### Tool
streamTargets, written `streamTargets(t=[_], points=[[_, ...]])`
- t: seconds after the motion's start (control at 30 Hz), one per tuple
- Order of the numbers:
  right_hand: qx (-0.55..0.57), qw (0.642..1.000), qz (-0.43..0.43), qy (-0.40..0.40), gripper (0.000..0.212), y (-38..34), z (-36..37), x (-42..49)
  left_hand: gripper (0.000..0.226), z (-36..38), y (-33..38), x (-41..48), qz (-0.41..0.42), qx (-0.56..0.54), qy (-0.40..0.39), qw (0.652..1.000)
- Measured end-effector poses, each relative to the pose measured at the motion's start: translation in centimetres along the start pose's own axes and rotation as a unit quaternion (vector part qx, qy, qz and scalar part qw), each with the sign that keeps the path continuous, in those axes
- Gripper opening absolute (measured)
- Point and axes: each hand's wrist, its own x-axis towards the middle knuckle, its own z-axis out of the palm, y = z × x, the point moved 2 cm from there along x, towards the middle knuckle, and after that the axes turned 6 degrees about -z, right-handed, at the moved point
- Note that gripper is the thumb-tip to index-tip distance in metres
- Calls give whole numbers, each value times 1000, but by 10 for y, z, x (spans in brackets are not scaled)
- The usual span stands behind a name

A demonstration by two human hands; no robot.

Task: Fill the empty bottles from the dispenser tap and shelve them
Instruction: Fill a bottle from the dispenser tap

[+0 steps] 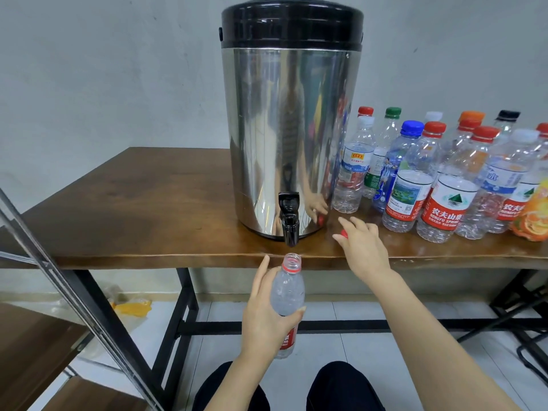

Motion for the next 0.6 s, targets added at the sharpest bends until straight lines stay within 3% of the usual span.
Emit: streamTargets(t=[0.07, 0.23, 0.33, 0.43, 0.5, 0.6], points=[[-18, 1000, -17, -1, 45, 1, 2, -1, 76, -3, -3, -5, -6, 6, 15, 1000], [59, 998, -18, 18, 38, -3, -5, -11, 77, -11, -12, -16, -27, 0, 50, 998], [133, 980, -62, 137, 38, -18, -29, -31, 77, -25, -11, -22, -38, -32, 59, 997], [209, 931, -178, 241, 37, -48, -69, -56, 75, -39, -3, -22, -26, -32, 69, 997], [275, 902, -258, 207, 37, -73, -89, -66, 77, -49, 5, -22, -17, -31, 75, 997], [298, 886, -343, 87, 33, -107, -94, -67, 77, -61, 15, -23, 7, -36, 84, 996]])
